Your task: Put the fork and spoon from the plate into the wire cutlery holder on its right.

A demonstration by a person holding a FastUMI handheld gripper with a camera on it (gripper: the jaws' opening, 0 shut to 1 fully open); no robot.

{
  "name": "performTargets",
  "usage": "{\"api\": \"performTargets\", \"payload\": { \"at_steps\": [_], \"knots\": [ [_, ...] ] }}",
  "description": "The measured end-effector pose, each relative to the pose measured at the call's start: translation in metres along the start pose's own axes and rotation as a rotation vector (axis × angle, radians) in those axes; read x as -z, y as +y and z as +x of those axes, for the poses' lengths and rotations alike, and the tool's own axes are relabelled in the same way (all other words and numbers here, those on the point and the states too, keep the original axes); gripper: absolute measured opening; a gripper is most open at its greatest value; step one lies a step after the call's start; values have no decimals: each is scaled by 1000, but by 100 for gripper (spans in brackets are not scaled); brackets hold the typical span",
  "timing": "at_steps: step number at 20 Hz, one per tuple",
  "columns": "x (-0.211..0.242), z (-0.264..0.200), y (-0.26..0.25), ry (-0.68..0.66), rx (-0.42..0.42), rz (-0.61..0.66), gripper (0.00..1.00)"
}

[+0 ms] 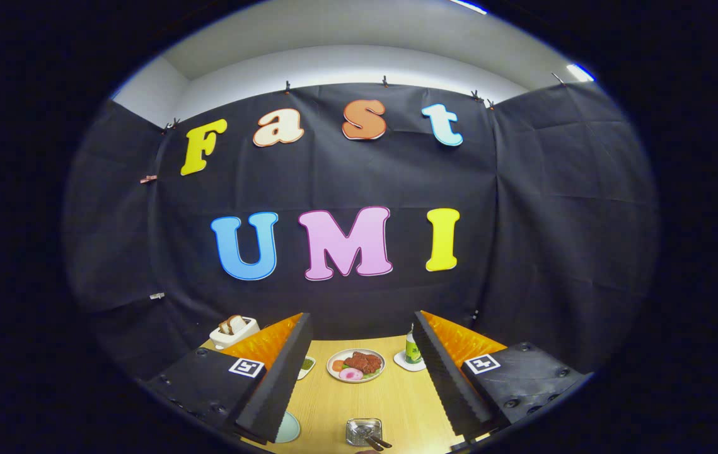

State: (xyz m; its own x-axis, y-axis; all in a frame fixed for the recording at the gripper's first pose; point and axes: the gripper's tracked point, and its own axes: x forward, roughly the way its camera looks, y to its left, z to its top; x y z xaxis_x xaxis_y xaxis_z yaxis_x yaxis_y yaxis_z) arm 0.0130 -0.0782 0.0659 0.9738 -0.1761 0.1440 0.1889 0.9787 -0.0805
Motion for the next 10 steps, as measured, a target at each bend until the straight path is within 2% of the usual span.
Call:
{"api": "performTargets", "payload": {
  "at_steps": [3,10],
  "knots": [
    [7,-6,16,-4,-25,-53,99],
    [25,-7,35,34,-61,-29,98]
  ]
}}
